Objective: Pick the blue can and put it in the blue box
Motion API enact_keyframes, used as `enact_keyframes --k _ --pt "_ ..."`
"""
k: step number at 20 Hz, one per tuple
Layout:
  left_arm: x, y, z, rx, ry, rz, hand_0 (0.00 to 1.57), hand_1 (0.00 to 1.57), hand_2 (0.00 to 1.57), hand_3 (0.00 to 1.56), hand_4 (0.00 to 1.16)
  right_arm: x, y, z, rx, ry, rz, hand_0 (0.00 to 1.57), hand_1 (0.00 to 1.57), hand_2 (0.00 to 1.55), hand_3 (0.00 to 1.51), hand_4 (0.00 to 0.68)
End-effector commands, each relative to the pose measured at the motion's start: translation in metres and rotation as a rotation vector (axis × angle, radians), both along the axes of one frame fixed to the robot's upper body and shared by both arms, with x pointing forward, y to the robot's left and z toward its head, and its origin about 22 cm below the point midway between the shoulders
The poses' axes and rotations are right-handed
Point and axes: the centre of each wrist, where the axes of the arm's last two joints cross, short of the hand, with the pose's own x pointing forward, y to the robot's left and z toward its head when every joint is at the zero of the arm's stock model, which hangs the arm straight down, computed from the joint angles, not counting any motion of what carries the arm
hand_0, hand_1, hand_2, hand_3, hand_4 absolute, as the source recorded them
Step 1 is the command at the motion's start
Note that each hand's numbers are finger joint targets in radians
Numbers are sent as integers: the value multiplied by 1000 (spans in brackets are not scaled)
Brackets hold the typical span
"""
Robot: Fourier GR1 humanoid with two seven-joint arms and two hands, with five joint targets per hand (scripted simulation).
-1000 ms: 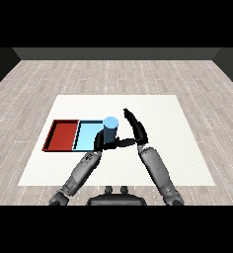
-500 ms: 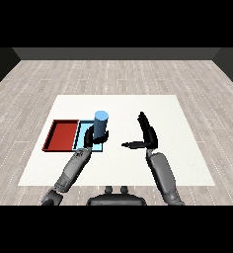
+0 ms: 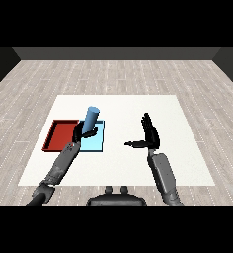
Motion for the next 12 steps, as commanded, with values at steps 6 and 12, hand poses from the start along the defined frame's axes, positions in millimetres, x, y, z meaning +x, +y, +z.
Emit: enact_keyframes --k 6,12 --pt "25 38 -21 362 343 184 896 896 772 548 912 -2 -18 -21 16 37 -47 0 0 0 0 0" --pt "19 7 -52 407 534 180 1205 1205 1032 0 798 10 -32 -31 42 80 -78 0 0 0 0 0"
